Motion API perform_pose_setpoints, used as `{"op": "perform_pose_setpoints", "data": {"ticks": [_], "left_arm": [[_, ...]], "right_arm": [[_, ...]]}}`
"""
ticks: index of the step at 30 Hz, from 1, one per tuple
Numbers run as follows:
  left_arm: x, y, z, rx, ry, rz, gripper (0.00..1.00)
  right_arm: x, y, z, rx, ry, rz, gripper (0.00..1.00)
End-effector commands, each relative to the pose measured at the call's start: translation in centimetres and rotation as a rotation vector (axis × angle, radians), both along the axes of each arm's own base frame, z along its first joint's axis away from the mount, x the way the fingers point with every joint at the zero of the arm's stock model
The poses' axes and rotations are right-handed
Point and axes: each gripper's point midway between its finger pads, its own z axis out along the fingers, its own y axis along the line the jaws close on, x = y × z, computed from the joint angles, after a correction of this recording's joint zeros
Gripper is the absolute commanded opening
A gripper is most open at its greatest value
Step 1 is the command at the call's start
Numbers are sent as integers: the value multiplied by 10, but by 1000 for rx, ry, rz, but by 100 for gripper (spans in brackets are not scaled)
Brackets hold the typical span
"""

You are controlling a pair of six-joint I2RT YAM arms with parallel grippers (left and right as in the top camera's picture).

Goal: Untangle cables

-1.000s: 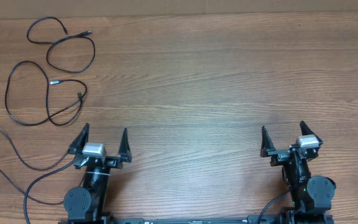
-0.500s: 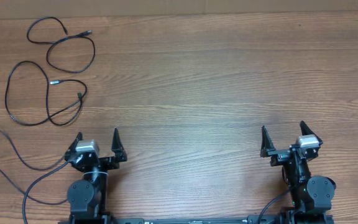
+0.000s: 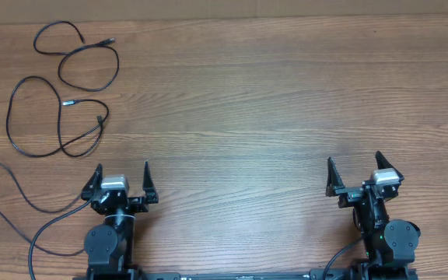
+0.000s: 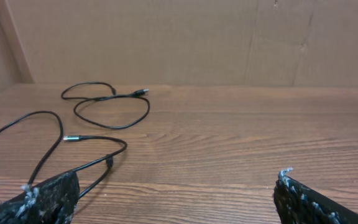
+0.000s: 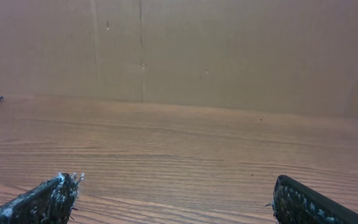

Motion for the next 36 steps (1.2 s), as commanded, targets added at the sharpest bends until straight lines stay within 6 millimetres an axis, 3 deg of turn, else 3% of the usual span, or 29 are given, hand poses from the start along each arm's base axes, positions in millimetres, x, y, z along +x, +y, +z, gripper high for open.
{"op": "perform_pose_setpoints", "data": {"ticks": [1,9,36], "left_arm": [[0,-3,0,28,-2,-15,100],[0,-2,0,-43,-6,-2,100],[0,-2,1,-31,-9,-6,100]], "right_arm": [[0,2,-1,-1,-5,6,100],[0,2,-1,-1,-5,6,100],[0,2,-1,-1,-5,6,100]]}}
